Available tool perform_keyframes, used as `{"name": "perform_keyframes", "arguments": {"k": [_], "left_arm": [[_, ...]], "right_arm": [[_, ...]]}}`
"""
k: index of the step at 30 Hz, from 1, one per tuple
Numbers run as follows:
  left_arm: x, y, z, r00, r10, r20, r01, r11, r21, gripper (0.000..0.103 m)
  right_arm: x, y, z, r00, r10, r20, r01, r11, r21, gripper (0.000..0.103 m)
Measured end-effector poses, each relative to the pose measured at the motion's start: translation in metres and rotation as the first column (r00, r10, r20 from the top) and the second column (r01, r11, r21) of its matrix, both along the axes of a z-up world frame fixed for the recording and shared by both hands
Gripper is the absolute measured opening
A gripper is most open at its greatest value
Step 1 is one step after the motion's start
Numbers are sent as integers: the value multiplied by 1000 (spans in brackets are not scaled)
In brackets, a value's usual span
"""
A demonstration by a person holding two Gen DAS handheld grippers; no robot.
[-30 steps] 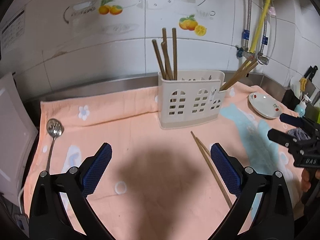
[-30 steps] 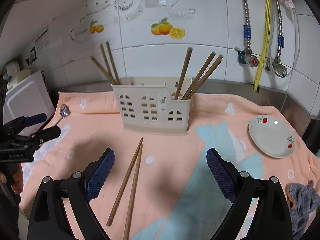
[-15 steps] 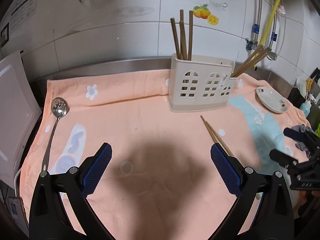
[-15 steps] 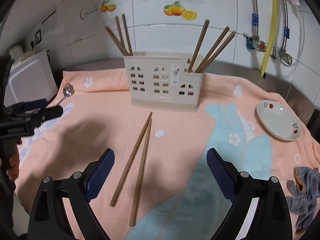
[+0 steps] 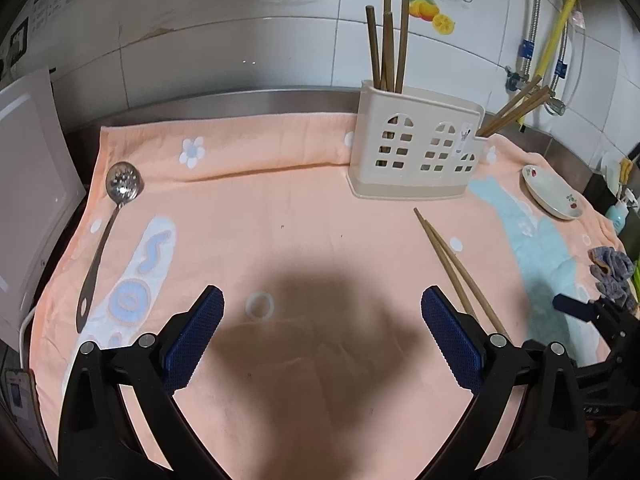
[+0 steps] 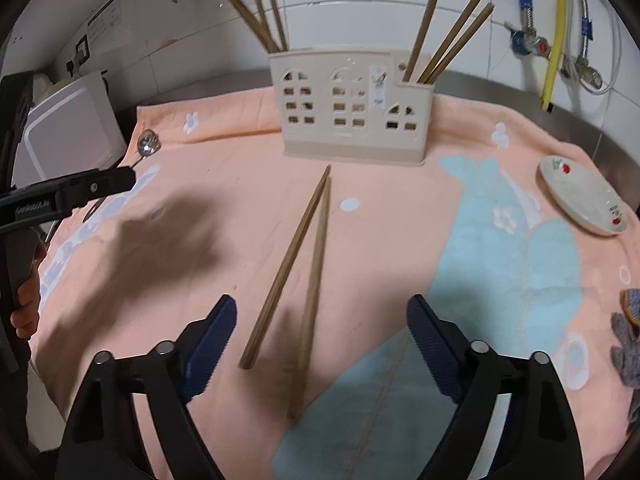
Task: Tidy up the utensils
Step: 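Move both open tools back toward the last two chopsticks, then close the right tool on one chopstick while the left tool closes on the other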
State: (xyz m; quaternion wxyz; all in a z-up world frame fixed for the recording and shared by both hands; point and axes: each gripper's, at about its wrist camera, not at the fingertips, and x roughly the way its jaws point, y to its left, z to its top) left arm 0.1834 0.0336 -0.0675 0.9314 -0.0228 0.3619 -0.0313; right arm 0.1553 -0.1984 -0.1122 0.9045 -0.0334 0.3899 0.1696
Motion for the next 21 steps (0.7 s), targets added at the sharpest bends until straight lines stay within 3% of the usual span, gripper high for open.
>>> {"name": "perform_keyframes", "arguments": {"k": [8,14,21], "left_arm": [[-2,4,-7,1000,14,-16,-14,1000,-15,98],[-2,5,-10,1000,16,-25,-17,1000,-20,98],[-2,3,-12,999,13,-31,-14,1000,-22,98]], "right_arm": [[2,4,-14,998,7,-55,-5,999,35,49],[5,8,-21,997,13,-77,-10,999,46,32],[7,5,-25,996,-6,-92,10,999,47,27]]}}
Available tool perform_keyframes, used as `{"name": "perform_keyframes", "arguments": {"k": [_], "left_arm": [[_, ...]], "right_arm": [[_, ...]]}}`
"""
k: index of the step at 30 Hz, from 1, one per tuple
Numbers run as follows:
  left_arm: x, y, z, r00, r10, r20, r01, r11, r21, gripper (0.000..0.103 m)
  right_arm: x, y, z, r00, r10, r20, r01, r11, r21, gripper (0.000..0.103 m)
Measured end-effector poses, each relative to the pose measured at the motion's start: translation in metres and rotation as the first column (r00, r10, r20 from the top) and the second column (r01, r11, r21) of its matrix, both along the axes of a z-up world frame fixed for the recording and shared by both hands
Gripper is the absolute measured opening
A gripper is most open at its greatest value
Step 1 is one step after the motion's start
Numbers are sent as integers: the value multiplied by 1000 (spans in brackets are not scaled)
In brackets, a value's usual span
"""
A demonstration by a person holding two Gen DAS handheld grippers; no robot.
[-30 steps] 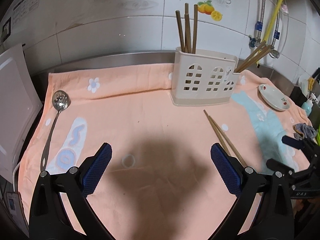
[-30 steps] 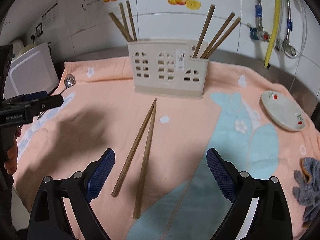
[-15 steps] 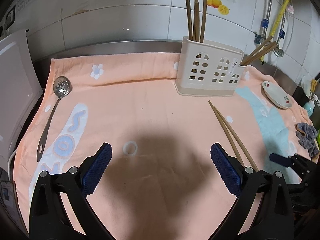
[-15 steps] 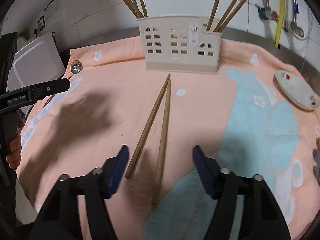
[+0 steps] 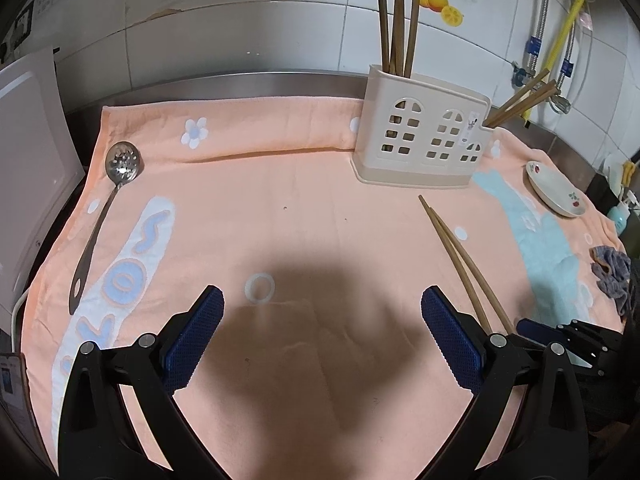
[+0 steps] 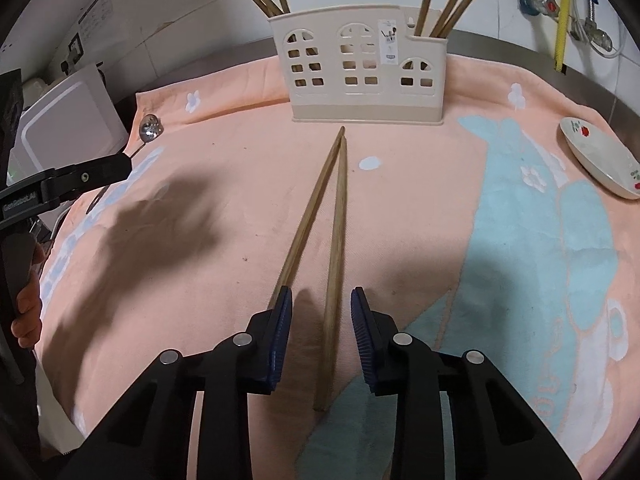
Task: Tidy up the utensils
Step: 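Close the right tool on one chopstick while the left tool closes on the other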
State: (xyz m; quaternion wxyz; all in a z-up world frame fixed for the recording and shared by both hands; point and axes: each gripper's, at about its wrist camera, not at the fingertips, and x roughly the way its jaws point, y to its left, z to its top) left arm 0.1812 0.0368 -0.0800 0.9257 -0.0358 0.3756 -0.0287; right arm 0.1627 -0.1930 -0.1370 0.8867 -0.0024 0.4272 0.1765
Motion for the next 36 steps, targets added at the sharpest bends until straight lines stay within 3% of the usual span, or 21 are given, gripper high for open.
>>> {"name": "perform_keyframes", "arguments": {"k": [10,18,36], "left_arm": [[-1,-12,-4,1000,-16,-13,17,1000,14,98],[-2,-20,-5,999,-38,-19,38,999,8,98],[-1,-73,-26,985,-149,-88,148,989,-12,98]], "right_arm": [[-3,2,-1,1000,-5,12,6,1000,-29,12],[-3,5,-2,1000,-4,29,6,998,-63,10],[-10,-25,18,996,-36,84,35,999,8,7]]}}
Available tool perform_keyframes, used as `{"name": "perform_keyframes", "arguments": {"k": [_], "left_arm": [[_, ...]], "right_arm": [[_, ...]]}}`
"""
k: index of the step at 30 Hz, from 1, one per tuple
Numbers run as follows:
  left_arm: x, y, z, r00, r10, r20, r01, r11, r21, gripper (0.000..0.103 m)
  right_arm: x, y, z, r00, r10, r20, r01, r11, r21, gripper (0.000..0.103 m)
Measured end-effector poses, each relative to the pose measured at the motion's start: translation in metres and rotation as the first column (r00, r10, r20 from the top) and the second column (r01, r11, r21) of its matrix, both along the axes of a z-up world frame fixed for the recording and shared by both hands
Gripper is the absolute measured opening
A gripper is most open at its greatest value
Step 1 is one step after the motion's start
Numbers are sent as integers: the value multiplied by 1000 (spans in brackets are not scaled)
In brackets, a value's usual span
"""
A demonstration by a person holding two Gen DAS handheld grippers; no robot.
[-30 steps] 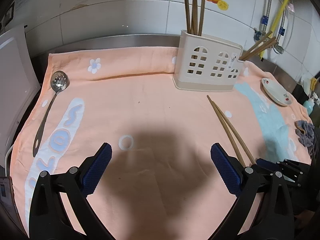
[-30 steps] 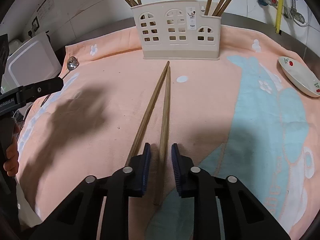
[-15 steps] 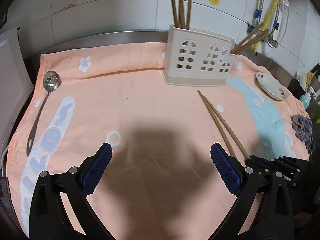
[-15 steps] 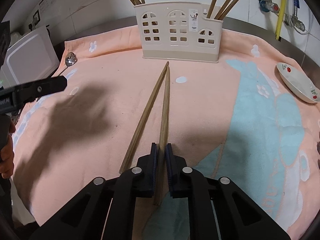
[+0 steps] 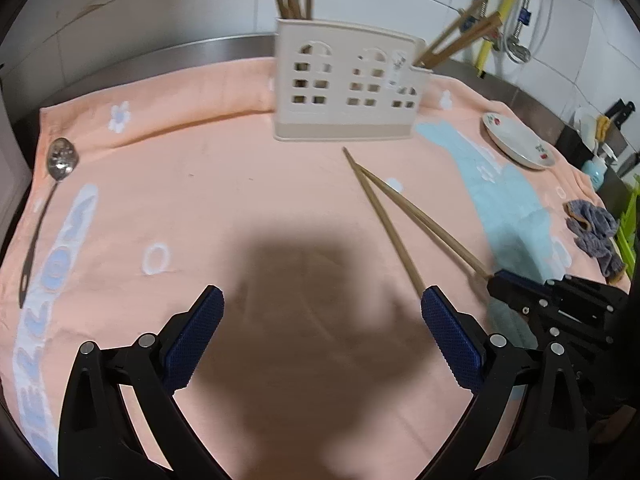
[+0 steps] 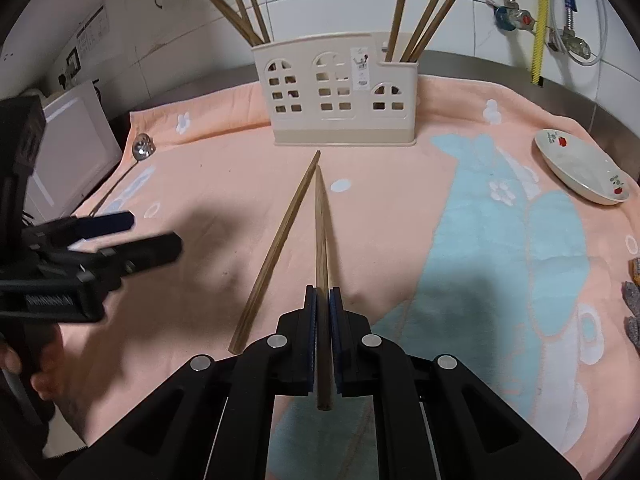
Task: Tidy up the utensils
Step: 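Close the right tool on one chopstick while the left tool closes on the other, then lift both held chopsticks upright and raise them toward the white holder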
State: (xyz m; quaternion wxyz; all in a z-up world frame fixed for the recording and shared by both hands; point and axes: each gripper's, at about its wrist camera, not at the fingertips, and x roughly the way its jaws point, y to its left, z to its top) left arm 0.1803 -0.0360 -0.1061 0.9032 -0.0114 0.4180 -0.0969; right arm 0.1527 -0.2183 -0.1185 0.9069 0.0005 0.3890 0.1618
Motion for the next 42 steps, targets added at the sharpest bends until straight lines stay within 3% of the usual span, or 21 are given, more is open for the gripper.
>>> {"name": "perform_keyframes", "arguments": {"k": [4,12,17,22,28,42], "left_arm": [[2,-16,-4,1000,-20,-8,20,1000,1,95],[8,-46,-11,996,-82,-37,81,997,-14,62],[12,-57,-18,991,-115,-69,112,993,-40,34],[17,-63,-25,988,-124,-90,121,992,-38,19],[23,-67,-31,987,-121,-109,118,992,-39,12],[25,-74,-33,989,-93,-112,95,995,11,11]], "right_arm": [[-2,-8,1,1000,-5,1,5,1000,15,7],[-6,-17,-3,1000,-4,-6,5,999,38,6],[-6,-21,-6,1000,-1,-10,2,999,51,7],[-5,-23,-9,1000,4,-16,-3,998,63,7],[-4,-25,-11,1000,6,-22,-4,997,73,7],[-7,-24,-10,1000,2,-11,-1,997,72,7]]}}
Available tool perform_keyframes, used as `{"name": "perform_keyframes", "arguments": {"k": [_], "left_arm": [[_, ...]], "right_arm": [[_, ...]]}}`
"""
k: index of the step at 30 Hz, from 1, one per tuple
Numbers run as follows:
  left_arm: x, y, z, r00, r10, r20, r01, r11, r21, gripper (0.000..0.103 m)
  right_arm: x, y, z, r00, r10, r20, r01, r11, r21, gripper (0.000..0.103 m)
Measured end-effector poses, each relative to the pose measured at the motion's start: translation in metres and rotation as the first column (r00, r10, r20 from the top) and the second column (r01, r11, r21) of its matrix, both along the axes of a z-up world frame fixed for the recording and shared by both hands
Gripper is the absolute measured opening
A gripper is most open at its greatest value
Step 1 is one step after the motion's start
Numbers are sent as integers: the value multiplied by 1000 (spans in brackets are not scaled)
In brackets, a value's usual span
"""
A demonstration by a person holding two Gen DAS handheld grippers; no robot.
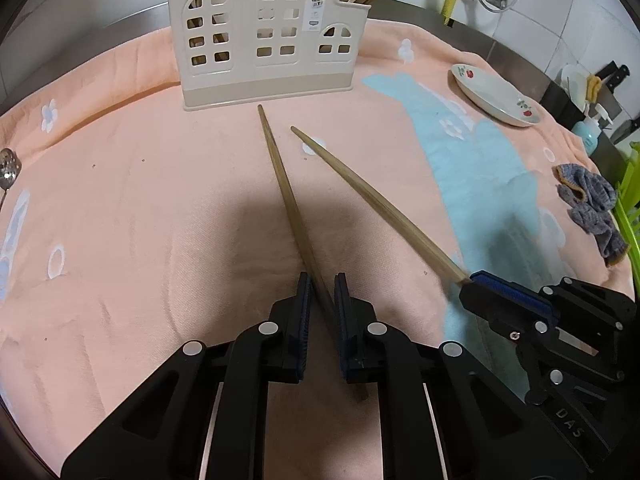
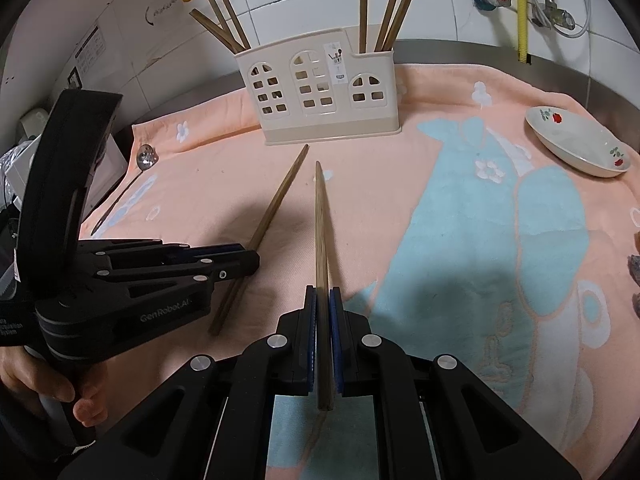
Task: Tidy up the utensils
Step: 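Lift both held chopsticks upright and raise them toward the white holder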
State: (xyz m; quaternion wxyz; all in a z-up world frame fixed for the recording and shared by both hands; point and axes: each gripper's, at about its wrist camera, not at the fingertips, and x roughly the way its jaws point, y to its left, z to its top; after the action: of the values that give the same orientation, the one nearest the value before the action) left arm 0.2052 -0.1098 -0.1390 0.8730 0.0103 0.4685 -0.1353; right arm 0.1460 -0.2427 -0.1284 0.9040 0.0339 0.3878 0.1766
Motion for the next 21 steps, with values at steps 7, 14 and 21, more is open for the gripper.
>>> {"name": "perform_keyframes", "arguments": {"k": [7,14,21], "left_arm": [[-1,17,8,1000,16,19,-16,1000,14,6],[-6,34,40,995,2,102,0,1000,-25,6],[-10,47,80,982,-21,188,41,994,-103,6]], "right_arm": [[-3,0,15,999,-4,39,4,1000,-11,7],[0,2,42,995,0,101,2,1000,-19,7],[11,4,80,986,15,167,-12,1000,-18,7]]}}
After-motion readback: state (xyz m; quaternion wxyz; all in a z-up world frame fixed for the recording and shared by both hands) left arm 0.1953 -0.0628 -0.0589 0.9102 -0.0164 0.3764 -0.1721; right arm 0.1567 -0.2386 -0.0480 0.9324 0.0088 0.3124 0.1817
